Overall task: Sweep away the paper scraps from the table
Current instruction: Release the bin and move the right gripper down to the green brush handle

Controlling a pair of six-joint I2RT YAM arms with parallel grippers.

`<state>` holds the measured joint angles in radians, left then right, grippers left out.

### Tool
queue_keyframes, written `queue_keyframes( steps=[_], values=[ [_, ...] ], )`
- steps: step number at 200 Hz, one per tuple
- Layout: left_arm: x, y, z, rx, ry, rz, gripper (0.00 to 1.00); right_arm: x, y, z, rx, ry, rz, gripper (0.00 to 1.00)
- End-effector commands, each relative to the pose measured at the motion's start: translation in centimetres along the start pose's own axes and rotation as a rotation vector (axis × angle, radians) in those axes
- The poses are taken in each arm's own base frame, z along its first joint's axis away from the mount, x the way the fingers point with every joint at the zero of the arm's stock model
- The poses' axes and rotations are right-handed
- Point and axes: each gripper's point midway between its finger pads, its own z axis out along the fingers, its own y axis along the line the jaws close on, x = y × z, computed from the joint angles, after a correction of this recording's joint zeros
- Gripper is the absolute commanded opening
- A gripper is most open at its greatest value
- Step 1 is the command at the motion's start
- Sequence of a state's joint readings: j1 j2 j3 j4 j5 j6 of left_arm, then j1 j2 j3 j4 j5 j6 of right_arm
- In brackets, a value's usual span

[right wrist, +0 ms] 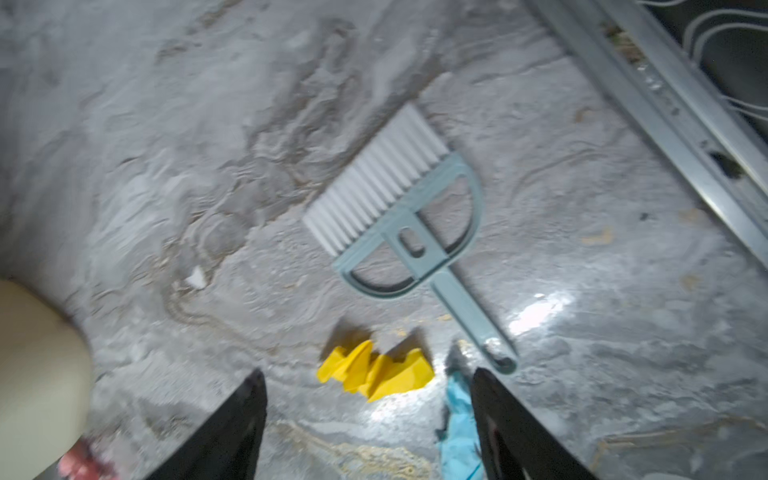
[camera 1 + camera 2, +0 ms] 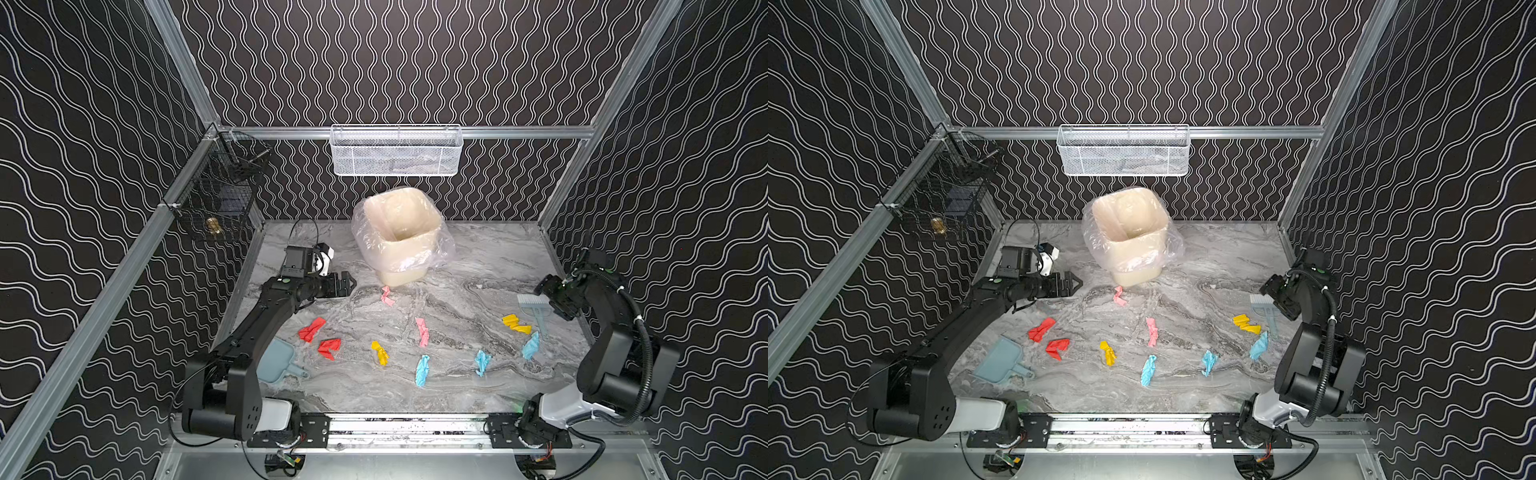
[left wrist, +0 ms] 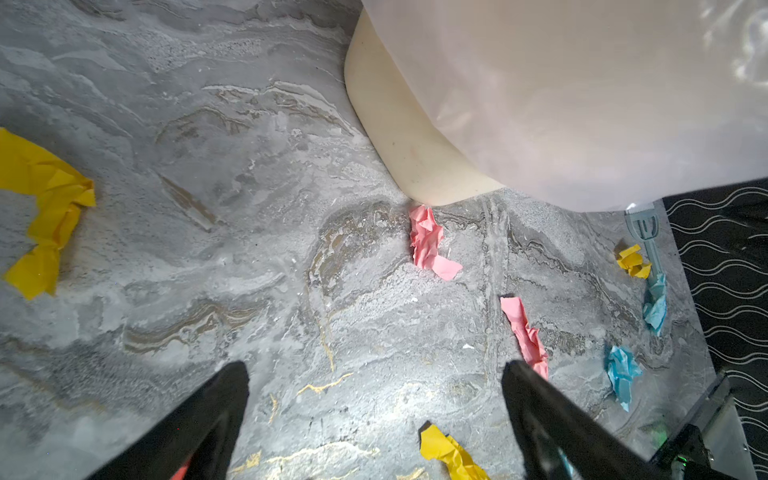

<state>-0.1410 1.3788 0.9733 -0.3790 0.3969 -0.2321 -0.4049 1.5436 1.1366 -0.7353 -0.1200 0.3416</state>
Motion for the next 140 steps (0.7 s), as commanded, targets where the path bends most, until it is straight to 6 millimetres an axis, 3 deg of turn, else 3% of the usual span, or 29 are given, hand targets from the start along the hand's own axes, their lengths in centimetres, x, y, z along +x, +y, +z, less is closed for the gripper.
queue_keyframes(
  steps=[1, 44, 65, 140],
  values=[
    [-0.2, -0.5, 0.4, 0.025, -0.006, 0.005, 0.99, -1.9, -1.5, 0.9, 0.069, -0.08, 0.006, 0.78],
    [0.2, -0.6, 0.9, 0.028, 0.013, 0.008, 0.99, -0.6, -3.6, 4.1, 0.136, 0.026, -0.067, 0.72],
    [0.3, -0.8, 1.2, 0.04, 0.025, 0.005, 0.99, -0.5, -3.1, 4.2, 0.106, 0.028, -0.066, 0.68],
    [0.1, -1.3, 2.1, 0.048, 0.06, 0.024, 0.99, 2.3, -4.8, 6.2, 0.17, 0.102, -0.073, 0.6]
  ],
)
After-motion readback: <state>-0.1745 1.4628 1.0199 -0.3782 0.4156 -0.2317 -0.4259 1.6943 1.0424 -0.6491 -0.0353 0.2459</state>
